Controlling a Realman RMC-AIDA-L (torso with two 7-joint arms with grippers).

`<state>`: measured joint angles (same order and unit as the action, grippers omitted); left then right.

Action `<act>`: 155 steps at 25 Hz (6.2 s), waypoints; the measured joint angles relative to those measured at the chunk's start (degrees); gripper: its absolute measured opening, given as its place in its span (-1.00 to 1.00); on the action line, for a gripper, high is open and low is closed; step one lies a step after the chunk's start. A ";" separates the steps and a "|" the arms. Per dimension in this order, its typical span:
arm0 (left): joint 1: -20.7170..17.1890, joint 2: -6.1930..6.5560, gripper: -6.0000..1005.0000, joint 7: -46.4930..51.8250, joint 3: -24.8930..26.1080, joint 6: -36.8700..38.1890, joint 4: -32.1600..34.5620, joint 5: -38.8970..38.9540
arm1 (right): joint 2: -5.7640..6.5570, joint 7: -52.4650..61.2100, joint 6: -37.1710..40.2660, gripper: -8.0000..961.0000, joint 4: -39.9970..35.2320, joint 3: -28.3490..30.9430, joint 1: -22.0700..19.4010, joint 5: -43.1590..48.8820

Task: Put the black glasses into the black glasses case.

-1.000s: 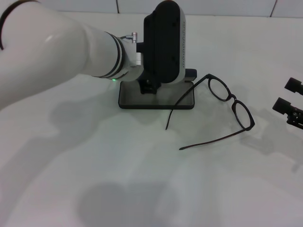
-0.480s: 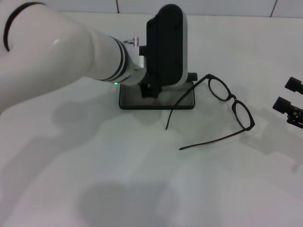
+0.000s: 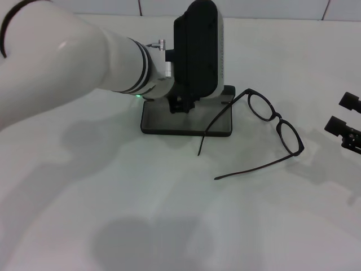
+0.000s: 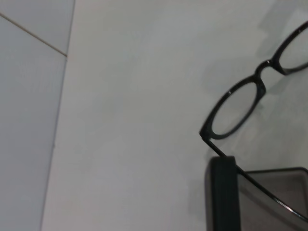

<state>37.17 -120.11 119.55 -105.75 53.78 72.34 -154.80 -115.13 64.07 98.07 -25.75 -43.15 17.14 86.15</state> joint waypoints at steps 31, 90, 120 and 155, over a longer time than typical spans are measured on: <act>-15.62 0.31 -0.28 -19.87 30.63 28.22 10.85 61.37 | 1.07 57.50 -11.26 0.56 -25.60 -5.44 25.28 46.60; -17.36 0.32 -0.78 -42.10 33.86 33.41 -10.99 68.85 | -0.88 72.57 -24.52 -0.30 -4.28 -13.36 45.08 66.50; -17.50 0.32 -0.83 -42.65 34.39 33.41 -11.79 68.95 | -1.06 72.34 -17.58 -0.75 -18.87 -19.70 32.87 56.23; -7.94 0.20 -0.88 -38.75 34.55 50.31 -29.31 85.35 | -0.88 23.29 -10.67 -0.75 -26.08 -26.09 5.18 1.67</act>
<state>29.23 -119.91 80.80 -71.19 104.09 43.02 -69.45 -116.02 87.36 87.40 -51.83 -69.24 22.32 87.82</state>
